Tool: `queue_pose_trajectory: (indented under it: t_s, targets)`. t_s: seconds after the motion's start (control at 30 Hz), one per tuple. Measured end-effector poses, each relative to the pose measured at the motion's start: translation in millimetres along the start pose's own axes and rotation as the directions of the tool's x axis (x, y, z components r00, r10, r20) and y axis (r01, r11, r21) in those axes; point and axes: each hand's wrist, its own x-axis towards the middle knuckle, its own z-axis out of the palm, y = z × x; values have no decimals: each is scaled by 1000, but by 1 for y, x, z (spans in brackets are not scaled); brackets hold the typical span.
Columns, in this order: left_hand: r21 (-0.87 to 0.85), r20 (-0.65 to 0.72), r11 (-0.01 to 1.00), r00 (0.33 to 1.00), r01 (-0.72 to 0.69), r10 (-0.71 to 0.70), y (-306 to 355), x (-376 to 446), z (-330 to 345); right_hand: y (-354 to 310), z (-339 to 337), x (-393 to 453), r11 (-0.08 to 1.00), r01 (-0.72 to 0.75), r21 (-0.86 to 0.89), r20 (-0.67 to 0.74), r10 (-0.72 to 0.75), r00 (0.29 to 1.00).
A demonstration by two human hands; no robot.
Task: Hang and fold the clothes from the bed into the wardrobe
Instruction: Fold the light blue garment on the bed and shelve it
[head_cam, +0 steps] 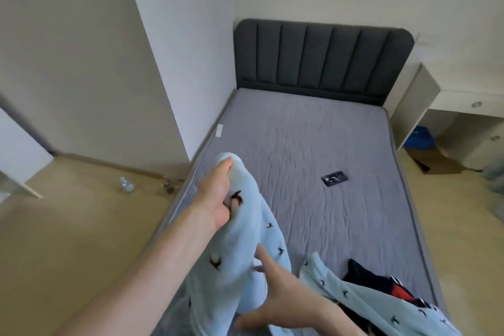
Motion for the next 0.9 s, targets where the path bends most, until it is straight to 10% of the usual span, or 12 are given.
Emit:
queue_pose_trajectory:
  t_s: [0.3, 0.57, 0.77, 0.9]
  targets:
    - [-204, 11, 977, 998, -56, 59, 39, 28, -52, 35, 24, 29, 983, -144, -110, -91, 134, 987]
    - [296, -32, 929, 970, -223, 243, 35, 68, -139, -6, -40, 66, 928, -19, 372, -378, 170, 910]
    - [697, 316, 606, 923, -384, 221, -18, 75, -190, -64, -27, 99, 930, 1, 368, -349, 137, 927]
    - [723, 638, 316, 769, -614, 37, -59, 69, -215, -90, -7, 117, 952, -54, 303, -327, 157, 932]
